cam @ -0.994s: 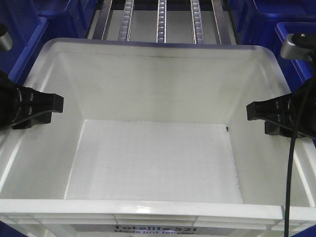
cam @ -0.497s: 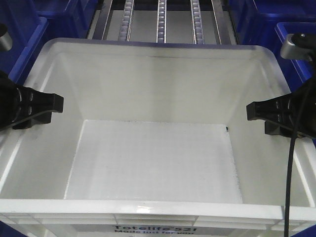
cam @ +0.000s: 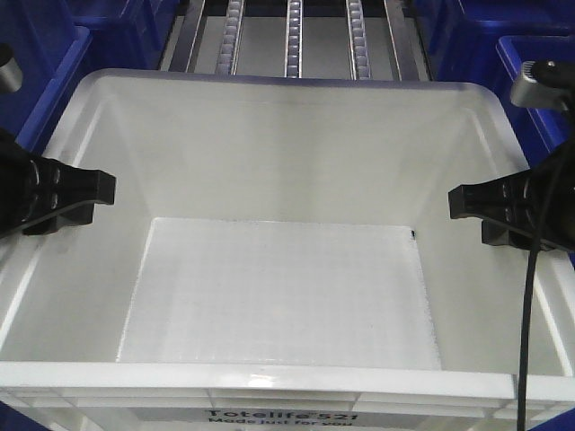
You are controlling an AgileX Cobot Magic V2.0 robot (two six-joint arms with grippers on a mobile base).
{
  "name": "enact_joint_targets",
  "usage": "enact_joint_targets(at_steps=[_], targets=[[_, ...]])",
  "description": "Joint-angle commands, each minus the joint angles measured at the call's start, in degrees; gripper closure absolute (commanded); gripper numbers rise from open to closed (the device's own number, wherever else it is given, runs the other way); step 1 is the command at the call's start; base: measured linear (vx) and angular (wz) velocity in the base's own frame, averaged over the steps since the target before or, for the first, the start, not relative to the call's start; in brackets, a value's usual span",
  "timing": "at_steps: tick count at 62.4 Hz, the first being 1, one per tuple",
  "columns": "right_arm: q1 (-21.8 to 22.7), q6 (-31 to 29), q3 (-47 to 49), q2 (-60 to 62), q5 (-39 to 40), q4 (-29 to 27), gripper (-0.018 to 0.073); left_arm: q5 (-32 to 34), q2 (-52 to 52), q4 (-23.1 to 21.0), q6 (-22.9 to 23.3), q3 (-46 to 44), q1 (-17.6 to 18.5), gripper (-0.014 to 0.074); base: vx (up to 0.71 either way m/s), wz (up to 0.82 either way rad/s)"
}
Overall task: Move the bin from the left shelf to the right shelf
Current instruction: 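Hold the tote with both grippers while the base backs away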
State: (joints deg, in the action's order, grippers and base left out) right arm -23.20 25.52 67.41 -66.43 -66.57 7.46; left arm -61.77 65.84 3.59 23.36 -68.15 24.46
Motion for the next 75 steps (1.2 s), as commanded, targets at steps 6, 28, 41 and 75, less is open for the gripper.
enact_joint_targets(at_steps=[6, 28, 41, 75], targets=[[1.1, 0.9, 2.0, 1.7, 2.4, 10.0, 0.0561, 1.6, -2.6, 5.0, -1.6, -2.1, -0.2, 0.0576, -0.11, -0.01], [1.1, 0.9, 2.0, 1.7, 2.4, 10.0, 0.0561, 1.6, -2.6, 5.0, -1.6, -2.1, -0.2, 0.0576, -0.11, -0.04], [1.1, 0.8, 2.0, 1.7, 2.4, 10.0, 0.0561, 1.6, -2.6, 5.0, -1.6, -2.1, -0.2, 0.0576, -0.09, -0.16], [1.1, 0.8, 2.0, 1.7, 2.4, 10.0, 0.0561, 1.6, -2.6, 5.0, -1.6, -2.1, -0.2, 0.0576, -0.09, -0.19]])
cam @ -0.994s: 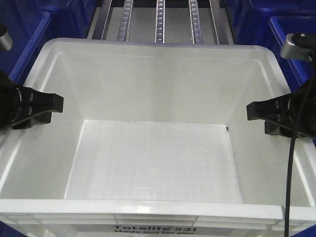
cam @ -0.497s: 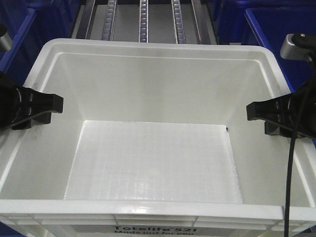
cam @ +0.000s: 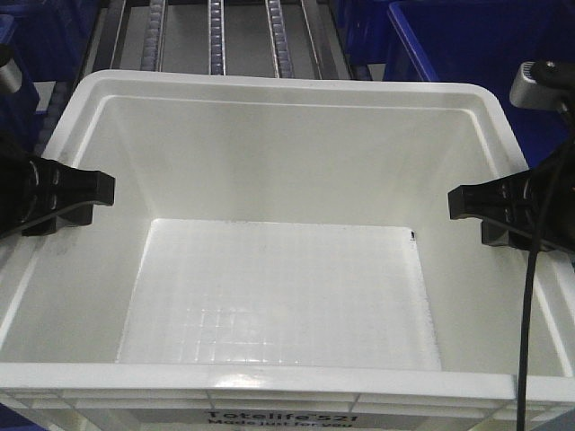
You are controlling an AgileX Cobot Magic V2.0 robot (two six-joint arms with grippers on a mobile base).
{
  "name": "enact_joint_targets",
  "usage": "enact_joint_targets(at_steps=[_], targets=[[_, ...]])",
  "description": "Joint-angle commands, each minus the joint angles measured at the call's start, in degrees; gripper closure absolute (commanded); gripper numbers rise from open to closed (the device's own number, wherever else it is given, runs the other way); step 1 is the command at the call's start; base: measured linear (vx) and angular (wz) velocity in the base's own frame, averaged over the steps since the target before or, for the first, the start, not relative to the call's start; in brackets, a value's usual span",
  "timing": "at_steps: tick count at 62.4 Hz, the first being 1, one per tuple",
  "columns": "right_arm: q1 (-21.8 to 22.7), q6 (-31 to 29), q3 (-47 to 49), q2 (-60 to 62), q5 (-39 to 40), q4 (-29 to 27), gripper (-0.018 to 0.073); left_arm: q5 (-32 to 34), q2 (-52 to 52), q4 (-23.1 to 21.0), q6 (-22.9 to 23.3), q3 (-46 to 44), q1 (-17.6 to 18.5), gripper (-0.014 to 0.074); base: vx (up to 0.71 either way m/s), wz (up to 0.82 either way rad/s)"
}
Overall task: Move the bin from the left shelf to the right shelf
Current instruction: 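Hold the tote with both grippers while the base backs away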
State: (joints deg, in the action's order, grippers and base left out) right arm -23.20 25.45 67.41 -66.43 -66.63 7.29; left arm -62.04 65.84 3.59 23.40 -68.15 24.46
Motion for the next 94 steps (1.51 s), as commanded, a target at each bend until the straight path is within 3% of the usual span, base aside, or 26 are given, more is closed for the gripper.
enact_joint_targets(at_steps=[1, 94], targets=[[1.1, 0.9, 2.0, 1.7, 2.5, 10.1, 0.0561, 1.9, -2.6, 5.0, -1.6, -2.1, -0.2, 0.0576, -0.11, -0.24], [1.1, 0.9, 2.0, 1.7, 2.5, 10.1, 0.0561, 1.9, -2.6, 5.0, -1.6, -2.1, -0.2, 0.0576, -0.08, -0.29]])
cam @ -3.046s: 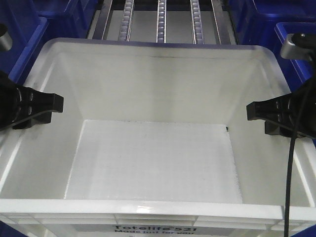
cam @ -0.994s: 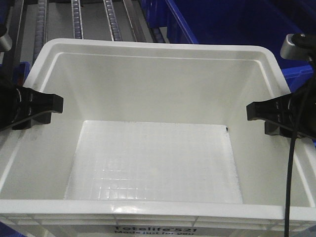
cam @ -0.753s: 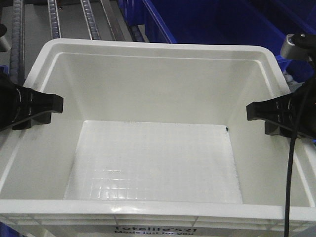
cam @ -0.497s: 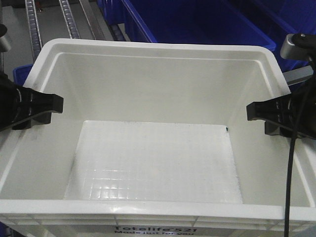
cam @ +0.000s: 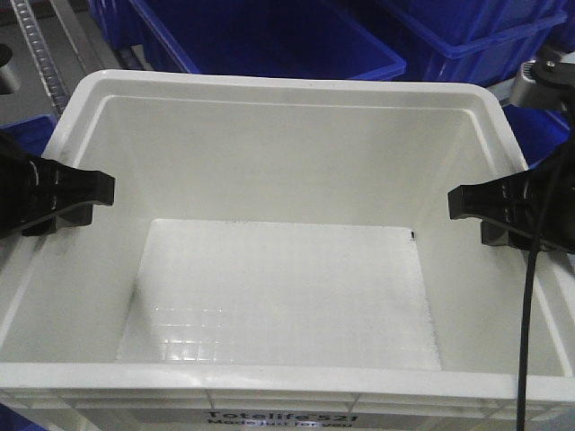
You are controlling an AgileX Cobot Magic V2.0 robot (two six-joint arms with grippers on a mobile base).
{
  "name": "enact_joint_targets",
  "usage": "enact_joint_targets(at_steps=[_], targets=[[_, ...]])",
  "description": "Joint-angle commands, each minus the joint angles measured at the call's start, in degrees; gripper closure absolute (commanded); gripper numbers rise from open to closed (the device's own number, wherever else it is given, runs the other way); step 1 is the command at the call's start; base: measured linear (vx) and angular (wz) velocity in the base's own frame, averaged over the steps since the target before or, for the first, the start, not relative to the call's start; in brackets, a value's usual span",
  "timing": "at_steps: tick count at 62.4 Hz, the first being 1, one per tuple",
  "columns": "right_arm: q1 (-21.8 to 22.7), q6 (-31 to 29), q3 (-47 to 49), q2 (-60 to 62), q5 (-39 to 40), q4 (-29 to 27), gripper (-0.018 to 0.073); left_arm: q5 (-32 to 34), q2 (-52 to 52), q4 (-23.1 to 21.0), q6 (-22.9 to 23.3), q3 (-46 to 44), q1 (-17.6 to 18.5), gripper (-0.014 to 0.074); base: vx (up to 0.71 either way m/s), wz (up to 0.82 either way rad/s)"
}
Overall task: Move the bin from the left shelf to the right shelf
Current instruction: 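Hold the tote with both grippers while the base backs away, then hold the tote with both grippers while the base turns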
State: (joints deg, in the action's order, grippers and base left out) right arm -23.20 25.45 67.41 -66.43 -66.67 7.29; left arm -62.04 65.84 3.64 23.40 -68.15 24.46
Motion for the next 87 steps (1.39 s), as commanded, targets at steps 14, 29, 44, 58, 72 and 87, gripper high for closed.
enact_joint_targets(at_steps=[14, 29, 44, 58, 72, 87], targets=[[1.1, 0.9, 2.0, 1.7, 2.5, 10.1, 0.0561, 1.9, -2.6, 5.0, -1.6, -2.1, -0.2, 0.0576, -0.03, -0.46], [1.1, 0.9, 2.0, 1.7, 2.5, 10.1, 0.0561, 1.9, -2.6, 5.0, -1.6, -2.1, -0.2, 0.0576, -0.02, -0.43], [1.1, 0.9, 2.0, 1.7, 2.5, 10.1, 0.0561, 1.9, -2.6, 5.0, -1.6, -2.1, -0.2, 0.0576, 0.00, -0.40], [1.1, 0.9, 2.0, 1.7, 2.5, 10.1, 0.0561, 1.9, -2.6, 5.0, -1.6, -2.1, -0.2, 0.0576, 0.02, -0.34], [1.1, 0.9, 2.0, 1.7, 2.5, 10.1, 0.0561, 1.9, -2.6, 5.0, -1.6, -2.1, -0.2, 0.0576, 0.02, -0.23], [1.1, 0.8, 2.0, 1.7, 2.5, 10.1, 0.0561, 1.9, -2.6, 5.0, -1.6, -2.1, -0.2, 0.0576, 0.04, -0.21]])
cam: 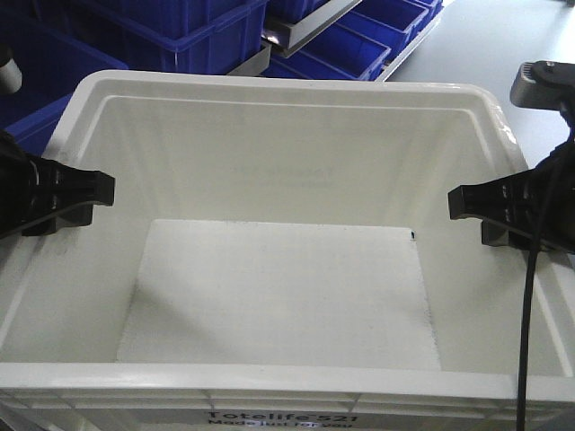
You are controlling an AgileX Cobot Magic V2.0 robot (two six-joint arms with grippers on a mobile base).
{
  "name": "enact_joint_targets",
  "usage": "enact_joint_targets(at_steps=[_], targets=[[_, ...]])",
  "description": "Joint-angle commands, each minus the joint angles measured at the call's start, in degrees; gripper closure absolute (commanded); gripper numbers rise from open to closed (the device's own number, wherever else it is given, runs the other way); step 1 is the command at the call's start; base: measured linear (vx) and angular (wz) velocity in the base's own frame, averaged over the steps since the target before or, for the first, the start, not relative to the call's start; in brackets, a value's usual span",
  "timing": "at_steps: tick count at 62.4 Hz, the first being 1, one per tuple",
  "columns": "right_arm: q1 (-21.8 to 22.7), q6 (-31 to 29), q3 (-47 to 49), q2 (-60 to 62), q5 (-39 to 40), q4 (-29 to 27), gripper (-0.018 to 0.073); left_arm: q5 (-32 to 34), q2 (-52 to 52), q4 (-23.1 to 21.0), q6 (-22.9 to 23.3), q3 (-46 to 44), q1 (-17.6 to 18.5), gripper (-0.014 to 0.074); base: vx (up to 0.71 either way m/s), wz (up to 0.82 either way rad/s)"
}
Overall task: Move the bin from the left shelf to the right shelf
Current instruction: 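Hold the tote with both grippers while the base turns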
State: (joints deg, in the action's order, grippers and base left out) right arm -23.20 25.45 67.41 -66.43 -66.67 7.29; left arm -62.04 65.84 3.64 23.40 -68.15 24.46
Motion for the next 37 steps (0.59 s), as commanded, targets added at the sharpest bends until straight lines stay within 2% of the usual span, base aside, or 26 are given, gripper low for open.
enact_joint_targets(at_steps=[1, 37], targets=[[1.1, 0.8, 2.0, 1.7, 2.5, 10.1, 0.0561, 1.9, -2.6, 5.0, -1.6, -2.1, -0.2, 0.0576, 0.04, -0.24], [1.1, 0.9, 2.0, 1.7, 2.5, 10.1, 0.0561, 1.9, -2.6, 5.0, -1.6, -2.1, -0.2, 0.0576, 0.06, -0.32]])
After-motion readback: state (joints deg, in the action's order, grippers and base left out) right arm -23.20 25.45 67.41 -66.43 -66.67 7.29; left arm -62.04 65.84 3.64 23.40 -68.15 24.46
